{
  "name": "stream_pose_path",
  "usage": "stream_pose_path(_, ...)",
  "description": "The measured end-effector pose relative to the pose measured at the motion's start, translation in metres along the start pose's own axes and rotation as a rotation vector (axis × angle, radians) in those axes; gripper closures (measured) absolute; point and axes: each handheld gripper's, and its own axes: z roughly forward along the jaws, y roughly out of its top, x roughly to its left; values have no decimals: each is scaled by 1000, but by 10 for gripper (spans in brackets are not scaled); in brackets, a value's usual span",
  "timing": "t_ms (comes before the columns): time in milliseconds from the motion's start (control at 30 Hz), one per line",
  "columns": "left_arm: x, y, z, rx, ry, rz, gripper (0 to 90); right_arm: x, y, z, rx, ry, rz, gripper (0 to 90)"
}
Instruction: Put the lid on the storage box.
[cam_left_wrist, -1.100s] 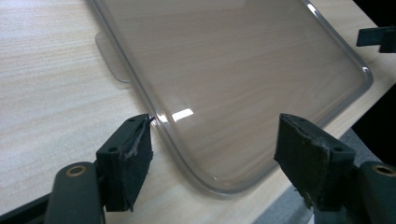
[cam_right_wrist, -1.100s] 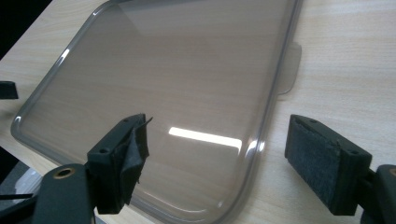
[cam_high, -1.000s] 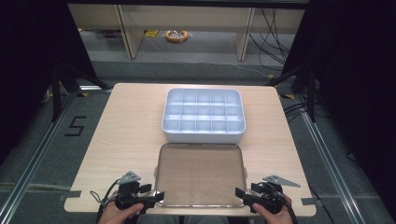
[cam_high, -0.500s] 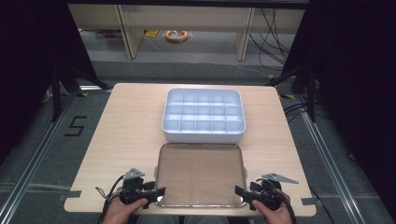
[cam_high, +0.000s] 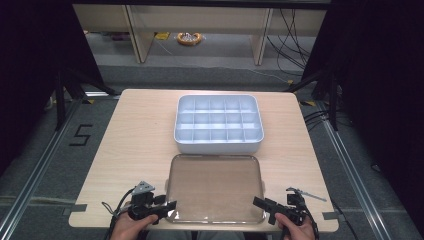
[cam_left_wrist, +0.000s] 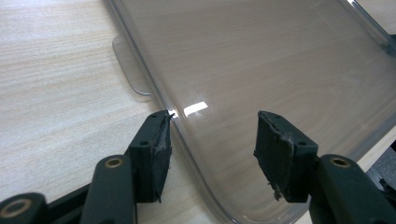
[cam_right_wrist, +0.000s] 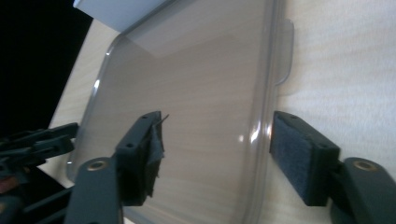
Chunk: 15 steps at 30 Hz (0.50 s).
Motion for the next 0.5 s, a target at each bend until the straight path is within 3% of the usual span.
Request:
stream_pose_path(33, -1, 0, 0, -11, -10, -13, 442, -5, -1, -3, 9, -8, -32, 454)
stream_pose_path(67, 0, 0, 0, -7, -11, -8, 442, -5, -1, -3, 9, -8, -32, 454)
stream_pose_path(100, 1, 0, -1, 9, -6, 16, 442, -4, -4, -2, 28, 48, 37, 553)
stream_pose_path(133, -1, 0, 0, -2, -12, 12, 442, -5, -6, 0, 22, 55, 11, 577)
stream_pose_path(167, -1, 0, 0, 9, -6, 26, 440, -3, -7, 1, 50, 77, 18, 598)
stream_pose_path(233, -1, -1, 0, 3, 2, 21, 438, 1, -7, 2, 36, 39, -87, 585)
stream_pose_path(300, 0, -1, -1, 6, -14, 17, 435, 3, -6, 0, 29, 50, -90, 591)
stream_pose_path(333, 1, 0, -2, 10, -23, 14, 429, 3, -6, -1, 16, 59, -128, 593)
stream_pose_path(367, 1, -1, 0, -16, -36, -14, 417, 4, -6, -3, 24, 65, -147, 593)
stream_pose_path(400, 1, -1, 0, -12, -46, -11, 376, 4, -6, -6, 2, 74, -226, 594)
stream_pose_path(433, 2, 0, 0, 1, -56, 6, 355, 7, -5, -9, 7, 67, -249, 595)
stream_pose_path(500, 1, -1, 0, 0, -63, -6, 339, 9, -5, -10, -10, 77, -267, 595)
